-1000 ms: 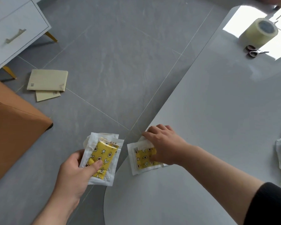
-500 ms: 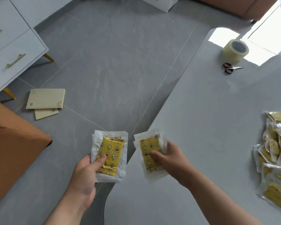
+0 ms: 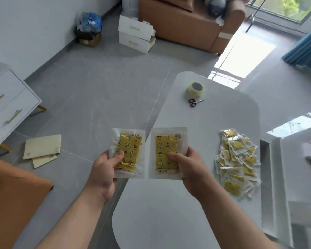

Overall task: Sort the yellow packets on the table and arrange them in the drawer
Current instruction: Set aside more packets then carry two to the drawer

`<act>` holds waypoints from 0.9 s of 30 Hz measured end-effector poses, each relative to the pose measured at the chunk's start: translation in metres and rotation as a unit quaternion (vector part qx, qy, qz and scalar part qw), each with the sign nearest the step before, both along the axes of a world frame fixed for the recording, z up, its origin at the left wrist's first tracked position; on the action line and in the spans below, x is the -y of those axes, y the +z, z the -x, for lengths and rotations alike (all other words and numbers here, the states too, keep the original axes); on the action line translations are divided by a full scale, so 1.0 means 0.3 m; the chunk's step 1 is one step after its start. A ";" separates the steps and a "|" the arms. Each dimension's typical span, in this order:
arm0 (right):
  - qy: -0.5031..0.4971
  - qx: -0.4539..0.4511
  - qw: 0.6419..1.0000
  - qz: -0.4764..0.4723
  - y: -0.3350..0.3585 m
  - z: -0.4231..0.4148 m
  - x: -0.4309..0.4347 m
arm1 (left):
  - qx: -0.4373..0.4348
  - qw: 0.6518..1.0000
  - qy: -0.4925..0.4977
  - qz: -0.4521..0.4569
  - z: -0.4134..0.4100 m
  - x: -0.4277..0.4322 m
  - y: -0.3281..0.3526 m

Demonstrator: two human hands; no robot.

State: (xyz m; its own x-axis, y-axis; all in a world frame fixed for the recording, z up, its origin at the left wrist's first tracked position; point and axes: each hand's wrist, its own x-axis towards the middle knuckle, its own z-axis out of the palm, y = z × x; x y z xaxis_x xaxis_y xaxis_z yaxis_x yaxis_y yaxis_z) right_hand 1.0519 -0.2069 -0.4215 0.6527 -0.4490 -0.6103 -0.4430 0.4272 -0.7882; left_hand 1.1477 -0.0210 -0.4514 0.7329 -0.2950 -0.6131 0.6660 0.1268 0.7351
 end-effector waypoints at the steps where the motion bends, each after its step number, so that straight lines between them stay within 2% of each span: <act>1: -0.010 0.009 1.000 0.004 0.060 0.046 0.000 | 0.002 1.000 -0.014 0.007 0.029 0.002 0.053; 10: -0.170 0.060 0.982 0.059 0.441 0.525 0.015 | 0.037 0.992 -0.112 0.052 0.292 0.044 0.355; 16: -0.283 0.074 0.951 0.098 0.591 0.950 -0.014 | 0.076 0.965 -0.220 0.123 0.504 0.152 0.499; 21: -0.362 0.090 0.921 0.115 0.649 1.378 -0.107 | 0.085 0.934 -0.315 0.147 0.844 0.219 0.567; 27: -0.471 0.091 0.871 0.103 0.693 1.891 -0.293 | 0.053 0.889 -0.421 0.169 1.362 0.239 0.643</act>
